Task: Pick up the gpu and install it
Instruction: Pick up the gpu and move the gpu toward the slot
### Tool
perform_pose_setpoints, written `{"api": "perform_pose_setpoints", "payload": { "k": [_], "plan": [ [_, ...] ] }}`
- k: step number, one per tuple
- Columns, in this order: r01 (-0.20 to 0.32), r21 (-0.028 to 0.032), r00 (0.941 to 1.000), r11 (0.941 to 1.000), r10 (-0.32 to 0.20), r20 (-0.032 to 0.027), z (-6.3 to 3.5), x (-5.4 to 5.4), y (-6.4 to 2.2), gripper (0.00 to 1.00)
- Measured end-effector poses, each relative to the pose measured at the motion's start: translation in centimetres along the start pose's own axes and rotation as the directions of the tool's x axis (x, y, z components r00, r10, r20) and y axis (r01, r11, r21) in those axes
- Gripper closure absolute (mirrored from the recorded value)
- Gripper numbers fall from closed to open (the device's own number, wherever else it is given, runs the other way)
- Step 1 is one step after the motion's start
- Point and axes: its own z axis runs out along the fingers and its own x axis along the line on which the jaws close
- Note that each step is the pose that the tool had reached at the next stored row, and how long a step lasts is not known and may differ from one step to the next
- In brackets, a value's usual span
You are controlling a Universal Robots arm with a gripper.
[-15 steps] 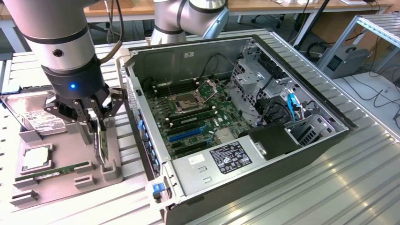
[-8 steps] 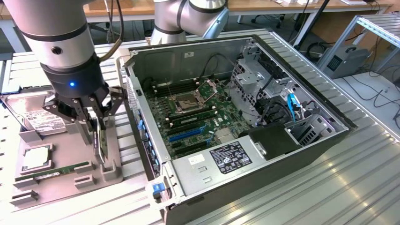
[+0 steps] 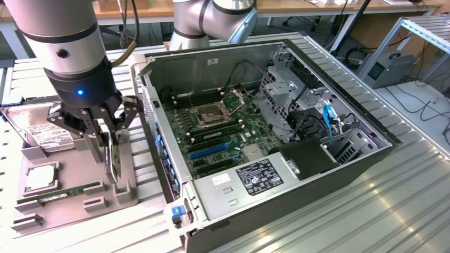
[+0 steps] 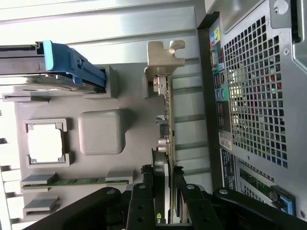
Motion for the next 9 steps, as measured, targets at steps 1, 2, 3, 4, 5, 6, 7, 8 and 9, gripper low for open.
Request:
{"api": "perform_pose_setpoints", "payload": {
  "k": [1,2,3,4,5,6,7,8,9],
  "plan": [
    [0.000,0.0001,1.0000,1.0000,0.000,-0.0001,-0.06,0.00,0.00,0.73],
    [0.000,0.0001,1.0000,1.0000,0.000,-0.0001,-0.14,0.00,0.00,0.73],
    [0.000,0.0001,1.0000,1.0000,0.000,-0.0001,-0.28,-0.01,0.00,0.73],
    [0.000,0.0001,1.0000,1.0000,0.000,-0.0001,-0.36,-0.01,0.00,0.73],
    [0.000,0.0001,1.0000,1.0000,0.000,-0.0001,-0.42,-0.01,0.00,0.73],
    [0.000,0.0000,1.0000,1.0000,0.000,0.0000,-0.48,-0.01,0.00,0.73],
    [0.000,0.0000,1.0000,1.0000,0.000,-0.0001,-0.55,-0.02,0.00,0.73],
    [0.000,0.0001,1.0000,1.0000,0.000,-0.0001,-0.61,-0.02,0.00,0.73],
    [0.000,0.0001,1.0000,1.0000,0.000,0.0000,-0.67,-0.02,0.00,0.73]
  ]
}}
